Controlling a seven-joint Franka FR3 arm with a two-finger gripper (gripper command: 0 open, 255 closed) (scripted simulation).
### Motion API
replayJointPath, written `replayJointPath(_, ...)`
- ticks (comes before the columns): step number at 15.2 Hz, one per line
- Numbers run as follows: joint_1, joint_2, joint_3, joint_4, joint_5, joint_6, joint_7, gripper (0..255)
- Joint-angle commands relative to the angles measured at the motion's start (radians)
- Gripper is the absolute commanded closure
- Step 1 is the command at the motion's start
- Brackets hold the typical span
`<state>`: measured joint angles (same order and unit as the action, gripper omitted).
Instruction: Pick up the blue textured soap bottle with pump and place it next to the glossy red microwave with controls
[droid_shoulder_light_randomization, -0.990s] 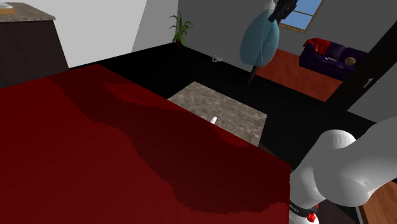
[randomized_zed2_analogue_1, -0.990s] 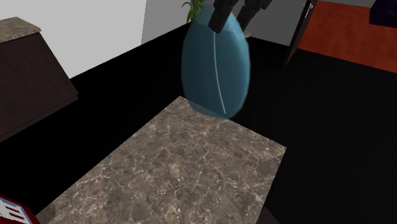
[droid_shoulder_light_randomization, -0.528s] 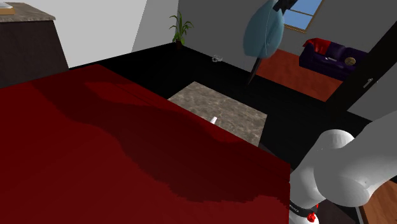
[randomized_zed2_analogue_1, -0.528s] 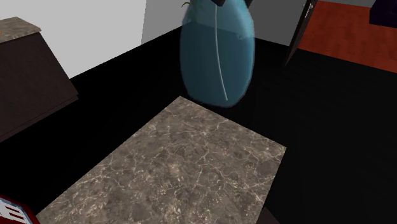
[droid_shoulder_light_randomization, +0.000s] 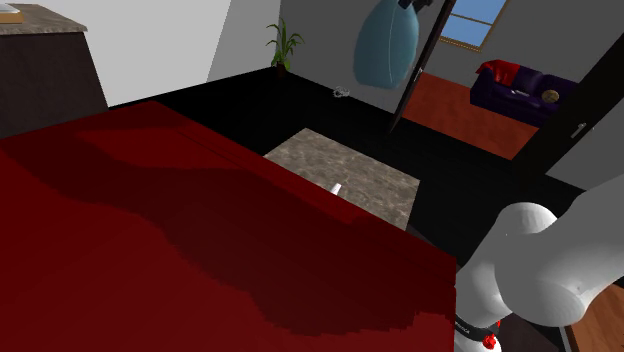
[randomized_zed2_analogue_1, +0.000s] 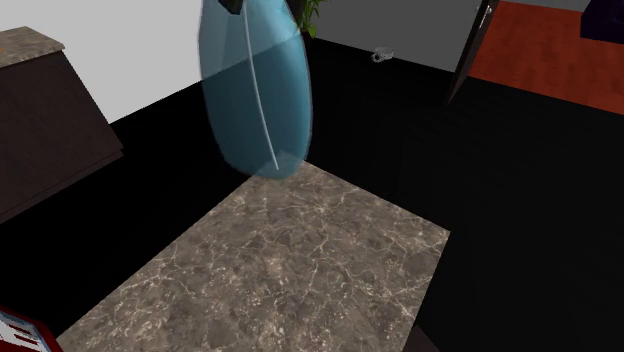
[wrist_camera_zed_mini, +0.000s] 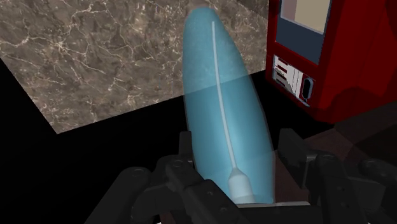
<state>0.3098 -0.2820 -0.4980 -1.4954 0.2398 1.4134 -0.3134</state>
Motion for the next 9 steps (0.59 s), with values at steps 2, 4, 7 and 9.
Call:
replayJointPath(2,0.023,0.007,0.055,-0.009,0.002,0.037,0.072,255)
replayJointPath(4,0.037,0.020,0.087,-0.005,0.006,0.058,0.114,255)
replayJointPath(7,0.061,0.048,0.130,0.010,0.011,0.087,0.175,255)
replayJointPath(9,0.077,0.073,0.156,0.027,0.015,0.104,0.214,255)
